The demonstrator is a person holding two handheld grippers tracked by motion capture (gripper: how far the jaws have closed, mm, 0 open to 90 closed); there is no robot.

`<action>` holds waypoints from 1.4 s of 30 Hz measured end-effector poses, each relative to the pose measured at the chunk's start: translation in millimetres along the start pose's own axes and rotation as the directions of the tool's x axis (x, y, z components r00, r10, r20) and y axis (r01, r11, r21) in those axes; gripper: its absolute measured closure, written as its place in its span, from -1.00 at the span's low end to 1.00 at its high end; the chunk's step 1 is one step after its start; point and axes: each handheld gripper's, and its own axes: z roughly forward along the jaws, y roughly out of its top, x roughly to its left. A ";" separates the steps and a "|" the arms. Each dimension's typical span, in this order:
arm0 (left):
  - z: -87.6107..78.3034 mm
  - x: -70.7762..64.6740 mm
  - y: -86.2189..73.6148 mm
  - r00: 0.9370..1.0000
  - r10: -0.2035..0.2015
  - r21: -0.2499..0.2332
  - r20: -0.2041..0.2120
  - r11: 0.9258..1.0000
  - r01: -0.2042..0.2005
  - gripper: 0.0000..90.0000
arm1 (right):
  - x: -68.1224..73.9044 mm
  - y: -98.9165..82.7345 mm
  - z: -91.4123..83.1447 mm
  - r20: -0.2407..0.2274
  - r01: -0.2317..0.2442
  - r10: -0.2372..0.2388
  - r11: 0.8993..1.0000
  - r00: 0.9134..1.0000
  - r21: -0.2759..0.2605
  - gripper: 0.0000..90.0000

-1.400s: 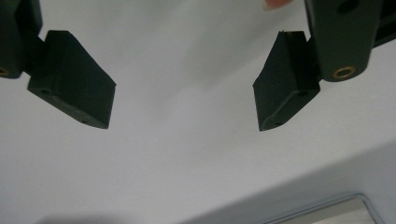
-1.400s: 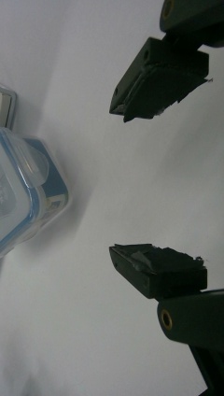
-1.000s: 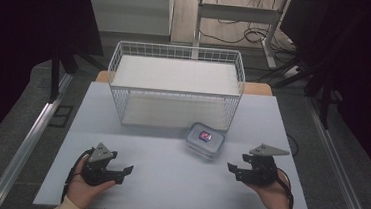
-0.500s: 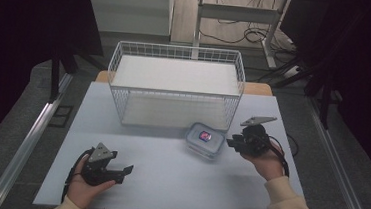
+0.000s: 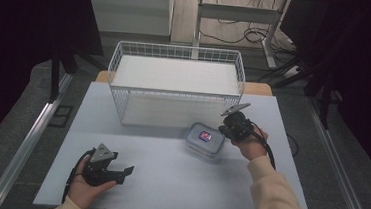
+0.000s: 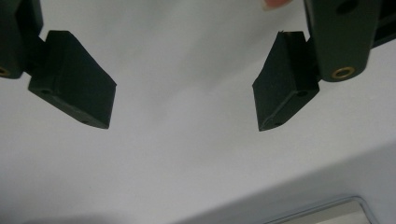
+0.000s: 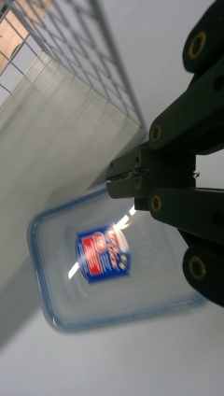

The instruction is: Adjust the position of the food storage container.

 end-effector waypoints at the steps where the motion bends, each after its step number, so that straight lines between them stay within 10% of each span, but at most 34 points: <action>1: 0.4 0.1 -0.2 1.000 0.000 0.001 -0.001 1.000 0.000 -0.55 | 0.3 3.6 7.8 -0.002 0.000 0.000 1.000 1.000 0.010 0.99; 13: 1.7 0.5 -1.2 1.000 0.004 0.008 0.001 1.000 -0.004 -0.54 | 0.8 13.1 40.3 0.076 0.099 -0.105 0.992 0.992 0.072 0.99; 42: 2.7 0.7 -1.7 1.000 0.010 0.018 0.008 1.000 -0.010 -0.54 | 33.0 30.0 53.9 -0.048 0.253 -0.251 0.965 0.967 0.065 0.99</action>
